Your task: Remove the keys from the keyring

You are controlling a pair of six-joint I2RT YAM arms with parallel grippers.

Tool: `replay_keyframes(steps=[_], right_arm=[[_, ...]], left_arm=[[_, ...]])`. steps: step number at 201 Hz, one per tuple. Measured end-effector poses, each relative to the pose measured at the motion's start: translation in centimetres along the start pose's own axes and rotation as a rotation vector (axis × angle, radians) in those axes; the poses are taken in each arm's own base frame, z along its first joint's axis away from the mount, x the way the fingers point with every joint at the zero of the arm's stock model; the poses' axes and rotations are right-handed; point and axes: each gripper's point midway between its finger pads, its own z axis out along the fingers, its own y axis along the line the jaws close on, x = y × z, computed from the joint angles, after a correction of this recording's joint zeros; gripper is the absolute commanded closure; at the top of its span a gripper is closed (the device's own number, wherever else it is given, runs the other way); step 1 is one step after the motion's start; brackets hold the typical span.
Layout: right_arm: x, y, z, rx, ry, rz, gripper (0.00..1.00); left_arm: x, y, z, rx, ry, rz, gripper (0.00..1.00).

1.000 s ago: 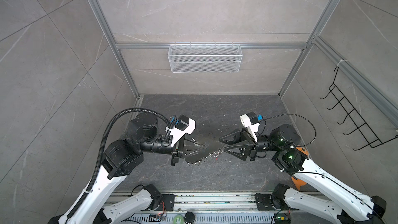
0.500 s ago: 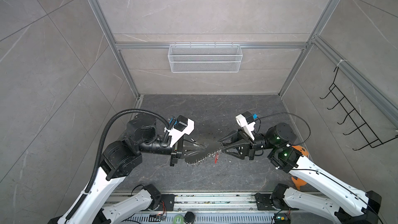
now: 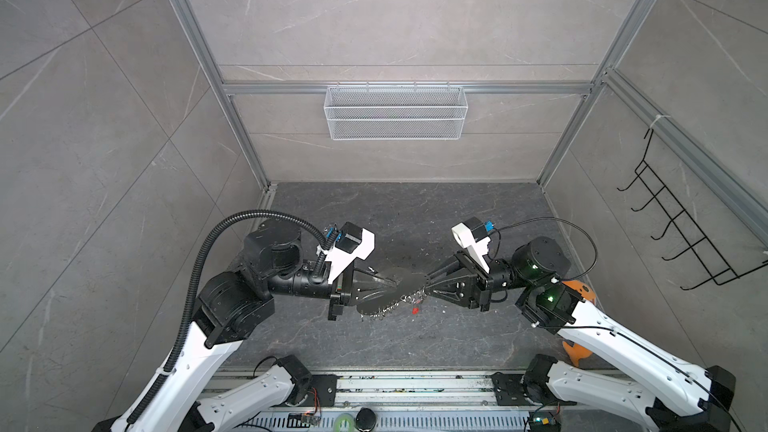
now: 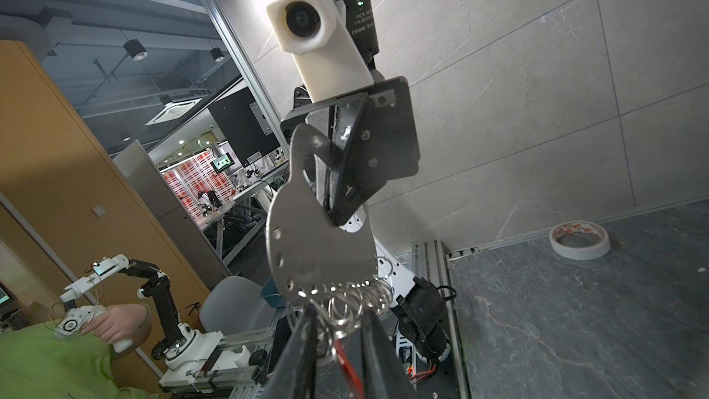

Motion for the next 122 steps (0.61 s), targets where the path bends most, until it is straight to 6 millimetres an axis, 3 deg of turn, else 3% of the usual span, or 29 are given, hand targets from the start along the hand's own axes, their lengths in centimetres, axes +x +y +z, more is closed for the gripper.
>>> replay_keyframes(steps=[122], right_arm=[[0.3,-0.4,-0.3,0.068,0.026,-0.008,0.97]], left_arm=[[0.6,1.2,-0.2,-0.081,0.007,-0.005,1.00]])
